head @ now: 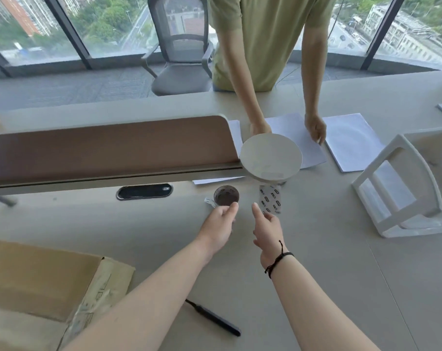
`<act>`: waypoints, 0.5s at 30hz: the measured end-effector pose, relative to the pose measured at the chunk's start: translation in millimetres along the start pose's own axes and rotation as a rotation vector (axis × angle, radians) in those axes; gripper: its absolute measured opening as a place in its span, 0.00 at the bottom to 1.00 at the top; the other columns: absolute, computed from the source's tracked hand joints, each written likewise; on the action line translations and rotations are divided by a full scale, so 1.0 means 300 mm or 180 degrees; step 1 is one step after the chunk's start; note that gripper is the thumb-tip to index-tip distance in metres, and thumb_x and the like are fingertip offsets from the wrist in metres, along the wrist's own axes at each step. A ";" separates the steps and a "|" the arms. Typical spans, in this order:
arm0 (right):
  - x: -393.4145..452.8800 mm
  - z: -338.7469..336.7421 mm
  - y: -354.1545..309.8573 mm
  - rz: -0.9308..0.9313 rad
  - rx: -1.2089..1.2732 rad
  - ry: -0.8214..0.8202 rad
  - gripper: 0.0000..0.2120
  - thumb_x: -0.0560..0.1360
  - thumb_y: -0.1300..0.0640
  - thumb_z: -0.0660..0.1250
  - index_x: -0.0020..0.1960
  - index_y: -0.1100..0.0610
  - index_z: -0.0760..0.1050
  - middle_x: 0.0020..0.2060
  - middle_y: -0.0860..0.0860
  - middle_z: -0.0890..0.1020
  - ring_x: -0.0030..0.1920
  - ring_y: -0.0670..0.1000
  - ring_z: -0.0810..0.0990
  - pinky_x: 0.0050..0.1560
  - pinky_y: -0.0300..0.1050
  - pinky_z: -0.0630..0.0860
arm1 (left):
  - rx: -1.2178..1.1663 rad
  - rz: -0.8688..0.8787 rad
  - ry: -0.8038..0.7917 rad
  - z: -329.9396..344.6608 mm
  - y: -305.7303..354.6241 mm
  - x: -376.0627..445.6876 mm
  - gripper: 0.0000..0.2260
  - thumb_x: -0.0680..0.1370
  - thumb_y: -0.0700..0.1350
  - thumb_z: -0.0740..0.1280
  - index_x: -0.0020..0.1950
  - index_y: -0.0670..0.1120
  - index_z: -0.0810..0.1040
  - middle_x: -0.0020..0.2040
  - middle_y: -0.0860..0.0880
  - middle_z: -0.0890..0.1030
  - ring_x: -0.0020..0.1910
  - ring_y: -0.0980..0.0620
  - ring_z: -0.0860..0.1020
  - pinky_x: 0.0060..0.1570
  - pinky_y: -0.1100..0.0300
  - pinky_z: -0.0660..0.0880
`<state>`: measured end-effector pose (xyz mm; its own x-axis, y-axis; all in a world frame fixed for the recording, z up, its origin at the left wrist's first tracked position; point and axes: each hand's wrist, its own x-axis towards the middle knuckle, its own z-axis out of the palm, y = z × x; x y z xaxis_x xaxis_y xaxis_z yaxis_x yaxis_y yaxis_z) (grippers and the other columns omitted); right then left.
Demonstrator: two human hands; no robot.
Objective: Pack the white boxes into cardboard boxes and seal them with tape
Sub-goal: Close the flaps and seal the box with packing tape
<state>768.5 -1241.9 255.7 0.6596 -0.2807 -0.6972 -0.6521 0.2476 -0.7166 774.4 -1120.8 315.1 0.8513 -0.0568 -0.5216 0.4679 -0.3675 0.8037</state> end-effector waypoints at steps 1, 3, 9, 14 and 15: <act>-0.027 0.018 0.015 -0.0048 -0.0037 -0.0018 0.37 0.72 0.31 0.66 0.74 0.51 0.67 0.57 0.49 0.73 0.55 0.53 0.74 0.65 0.55 0.73 | -0.0035 0.0004 0.0007 -0.017 -0.011 -0.027 0.12 0.83 0.59 0.58 0.43 0.55 0.71 0.49 0.48 0.78 0.44 0.49 0.77 0.50 0.52 0.76; -0.081 0.055 0.045 -0.0128 -0.0146 -0.0055 0.35 0.74 0.33 0.67 0.74 0.52 0.67 0.63 0.49 0.76 0.62 0.54 0.77 0.68 0.56 0.74 | -0.0113 0.0011 0.0049 -0.054 -0.039 -0.077 0.11 0.83 0.58 0.59 0.50 0.54 0.75 0.54 0.48 0.82 0.44 0.51 0.79 0.45 0.58 0.75; -0.272 0.194 0.120 -0.0191 -0.0491 -0.0255 0.31 0.77 0.37 0.66 0.73 0.51 0.65 0.53 0.43 0.76 0.56 0.55 0.81 0.61 0.53 0.79 | -0.0132 0.0079 0.0237 -0.194 -0.168 -0.207 0.13 0.83 0.56 0.61 0.61 0.50 0.75 0.57 0.52 0.80 0.44 0.52 0.82 0.41 0.62 0.73; -0.417 0.369 0.197 -0.0254 -0.0701 -0.0393 0.30 0.77 0.39 0.67 0.74 0.52 0.64 0.49 0.45 0.77 0.53 0.55 0.82 0.55 0.51 0.79 | -0.0243 0.0213 0.0418 -0.374 -0.277 -0.272 0.12 0.82 0.53 0.64 0.64 0.51 0.73 0.57 0.51 0.81 0.48 0.48 0.84 0.47 0.58 0.78; -0.439 0.405 0.215 -0.0267 -0.0735 -0.0409 0.30 0.78 0.39 0.67 0.74 0.52 0.64 0.46 0.44 0.77 0.51 0.54 0.82 0.54 0.51 0.79 | -0.0266 0.0246 0.0432 -0.414 -0.296 -0.282 0.12 0.82 0.53 0.64 0.63 0.52 0.73 0.56 0.51 0.82 0.49 0.47 0.84 0.52 0.54 0.79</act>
<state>685.0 -1076.4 298.8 0.7473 -0.1677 -0.6429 -0.6513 0.0064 -0.7588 690.4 -968.1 323.4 0.9071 0.0462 -0.4184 0.4132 -0.2879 0.8639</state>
